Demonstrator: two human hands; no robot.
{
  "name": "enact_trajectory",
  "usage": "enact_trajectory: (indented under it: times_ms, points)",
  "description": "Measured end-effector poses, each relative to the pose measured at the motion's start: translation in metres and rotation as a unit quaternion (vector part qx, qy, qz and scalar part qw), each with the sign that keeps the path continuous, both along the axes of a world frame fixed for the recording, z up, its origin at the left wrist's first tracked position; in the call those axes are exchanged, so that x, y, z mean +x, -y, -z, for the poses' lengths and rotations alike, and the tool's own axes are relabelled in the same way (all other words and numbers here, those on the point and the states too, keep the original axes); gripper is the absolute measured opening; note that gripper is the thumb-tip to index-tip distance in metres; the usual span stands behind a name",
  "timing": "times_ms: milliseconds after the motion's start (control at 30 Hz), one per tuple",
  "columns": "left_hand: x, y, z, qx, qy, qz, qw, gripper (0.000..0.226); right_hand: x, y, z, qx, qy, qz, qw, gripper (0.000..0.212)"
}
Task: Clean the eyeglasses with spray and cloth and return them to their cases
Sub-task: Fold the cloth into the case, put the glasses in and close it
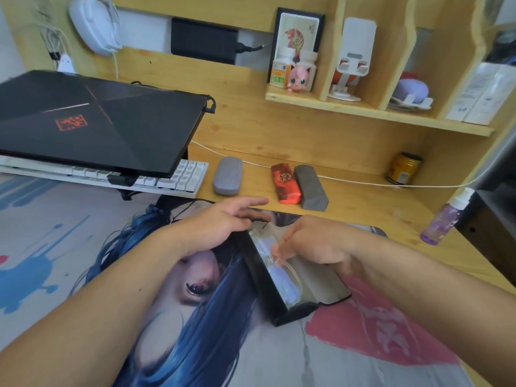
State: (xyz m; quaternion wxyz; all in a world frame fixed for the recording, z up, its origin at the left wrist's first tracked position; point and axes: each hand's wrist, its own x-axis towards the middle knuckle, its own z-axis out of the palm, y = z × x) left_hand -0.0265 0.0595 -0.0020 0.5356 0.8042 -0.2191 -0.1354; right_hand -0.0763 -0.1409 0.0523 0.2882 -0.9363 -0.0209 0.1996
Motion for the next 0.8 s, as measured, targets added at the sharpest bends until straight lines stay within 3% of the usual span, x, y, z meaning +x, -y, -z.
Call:
enact_trajectory:
  times_ms: [133,300,400,467,500,567,667,800]
  points:
    - [-0.002,0.001,0.0,-0.001,0.001,0.015,1.0,0.055,-0.005,-0.003,0.003,-0.021,0.029,0.007,0.999,0.036]
    - [-0.006,-0.007,-0.009,-0.003,-0.008,0.056,0.998,0.057,-0.01,-0.003,0.003,0.004,0.075,0.02,0.997,0.03]
    - [-0.008,-0.018,-0.012,0.052,-0.014,0.156,0.986,0.081,-0.014,0.012,0.004,0.071,0.111,0.06,0.99,0.035]
    - [-0.009,-0.019,-0.012,0.085,-0.011,0.18,0.98,0.093,-0.014,0.033,0.008,0.006,0.195,0.083,0.977,0.034]
    - [-0.01,-0.018,-0.012,0.103,0.0,0.175,0.979,0.096,-0.013,0.045,0.011,-0.051,0.224,0.093,0.969,0.03]
    - [-0.012,-0.013,-0.013,0.14,0.025,0.14,0.98,0.098,-0.011,0.068,0.017,-0.089,0.195,0.116,0.97,0.026]
    - [-0.019,-0.002,-0.014,0.171,0.063,0.084,0.98,0.104,-0.006,0.087,0.024,-0.007,0.1,0.123,0.987,0.035]
    - [-0.03,0.019,-0.004,0.168,0.106,0.024,0.98,0.12,0.002,0.094,0.01,0.059,0.165,0.115,0.978,0.036]
